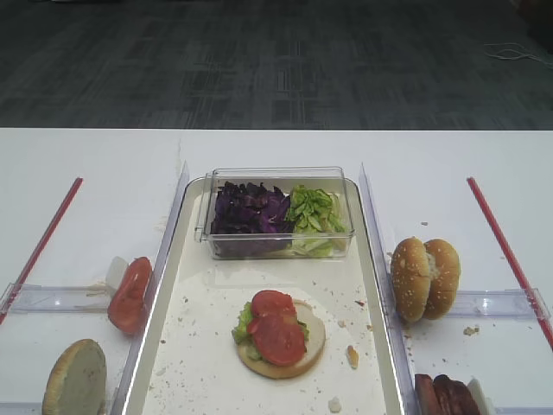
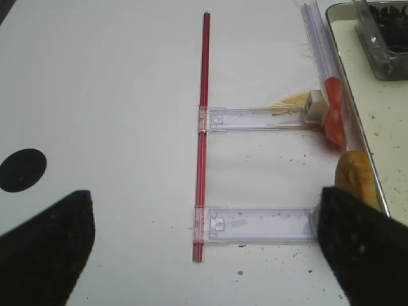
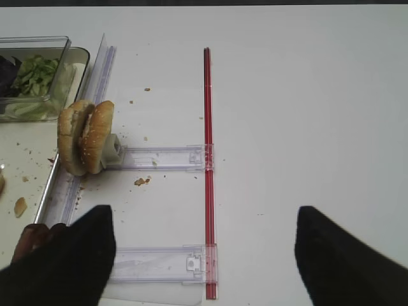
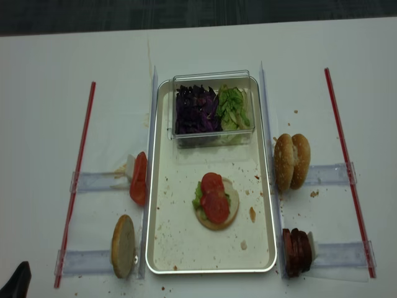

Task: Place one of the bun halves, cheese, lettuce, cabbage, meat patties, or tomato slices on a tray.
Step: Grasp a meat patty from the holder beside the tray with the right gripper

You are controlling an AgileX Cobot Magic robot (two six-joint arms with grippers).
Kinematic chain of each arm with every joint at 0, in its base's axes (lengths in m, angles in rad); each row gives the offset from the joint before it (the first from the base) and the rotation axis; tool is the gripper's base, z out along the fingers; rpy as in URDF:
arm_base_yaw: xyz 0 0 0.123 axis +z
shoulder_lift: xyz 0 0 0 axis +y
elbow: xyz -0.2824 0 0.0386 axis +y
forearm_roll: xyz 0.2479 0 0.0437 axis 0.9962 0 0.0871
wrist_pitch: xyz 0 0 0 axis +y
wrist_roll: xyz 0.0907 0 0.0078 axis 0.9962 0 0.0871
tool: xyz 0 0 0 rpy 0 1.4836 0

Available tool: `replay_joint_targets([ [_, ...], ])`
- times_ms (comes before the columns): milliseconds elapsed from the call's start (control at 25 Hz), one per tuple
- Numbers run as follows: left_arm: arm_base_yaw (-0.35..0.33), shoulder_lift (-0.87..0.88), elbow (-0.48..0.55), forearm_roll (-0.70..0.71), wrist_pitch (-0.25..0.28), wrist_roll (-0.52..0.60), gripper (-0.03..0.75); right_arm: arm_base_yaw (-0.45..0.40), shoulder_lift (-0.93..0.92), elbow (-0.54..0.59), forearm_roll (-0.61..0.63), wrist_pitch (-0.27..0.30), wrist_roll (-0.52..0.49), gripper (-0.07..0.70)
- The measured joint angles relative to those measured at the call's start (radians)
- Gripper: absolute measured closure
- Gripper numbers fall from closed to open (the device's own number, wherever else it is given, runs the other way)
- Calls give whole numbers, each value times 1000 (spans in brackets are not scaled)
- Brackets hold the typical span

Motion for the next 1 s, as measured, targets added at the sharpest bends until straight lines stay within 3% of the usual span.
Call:
replay_joint_targets([
  [600,0,0,0,0,0,0,30,0,5,0,0,0,0,24],
  [1000,0,0,0,0,0,0,30,0,384,0,0,-6,0,24],
])
